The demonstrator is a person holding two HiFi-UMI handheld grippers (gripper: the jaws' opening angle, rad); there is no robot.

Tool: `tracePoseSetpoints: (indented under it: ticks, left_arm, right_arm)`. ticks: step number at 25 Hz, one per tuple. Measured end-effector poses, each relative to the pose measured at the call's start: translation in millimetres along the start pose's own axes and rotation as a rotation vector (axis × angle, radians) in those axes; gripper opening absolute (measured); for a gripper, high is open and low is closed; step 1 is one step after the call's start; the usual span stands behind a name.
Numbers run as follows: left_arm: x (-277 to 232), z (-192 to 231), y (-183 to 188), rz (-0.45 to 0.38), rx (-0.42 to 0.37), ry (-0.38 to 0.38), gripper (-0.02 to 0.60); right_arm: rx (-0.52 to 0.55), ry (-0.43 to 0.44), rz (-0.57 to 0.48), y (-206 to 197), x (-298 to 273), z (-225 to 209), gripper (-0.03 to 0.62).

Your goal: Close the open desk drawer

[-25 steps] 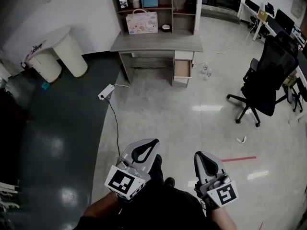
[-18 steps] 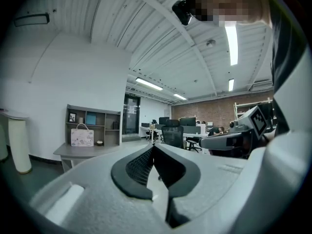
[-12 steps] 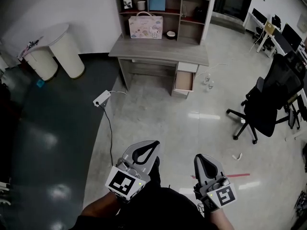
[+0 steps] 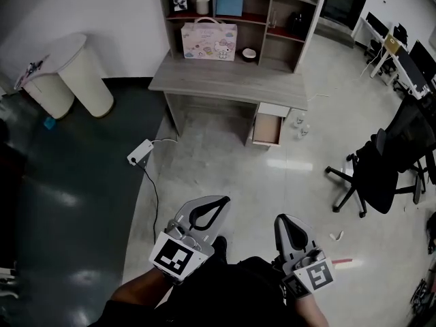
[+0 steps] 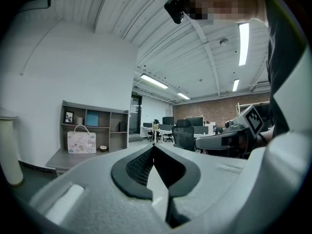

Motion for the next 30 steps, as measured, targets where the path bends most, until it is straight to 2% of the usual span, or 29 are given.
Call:
tracePoseSetpoints:
  ticks: [5,10,17,22,25,30]
  left_arm:
    - [-42,35,7,0.014,0.025,0.004,0.008]
    - [-104,68,10,0.026,0.027,0.018,0.008]
    - [-221,119,18,0.010,0.027,0.101,0.008]
    - [-304,152,27,0.009,0.065,0.153,0.008]
    - [-336,179,30,-0.001,0.076,0.176,0.008]
    - [-371,223,19,0.044,0.137,0.190,0.008]
  right_arm:
    - [-0.011,0.002,0.020,-5,-41,-35,0.012]
    - [-0.021,0.008,0.027,-18,-88,-91,0.012]
    - [0.034,0.025,0.056,-46,-161,-208,0.012]
    - [-0.001,0.087,0.121,-71,-213,-291,0.012]
    - [-0.014,0.116,0.154,-81,-249,-314,0.012]
    - [-0.008,0.132,0.217,-94,-295,-331,0.012]
Point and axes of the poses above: the fingertips, and each gripper's own axes: x backward along the fingers, z to its left, y out of its top, the point moved 8 cm from there along x, backward along the fingers, and after that the axes turned 15 degrees about x, right-handed, at the moved point
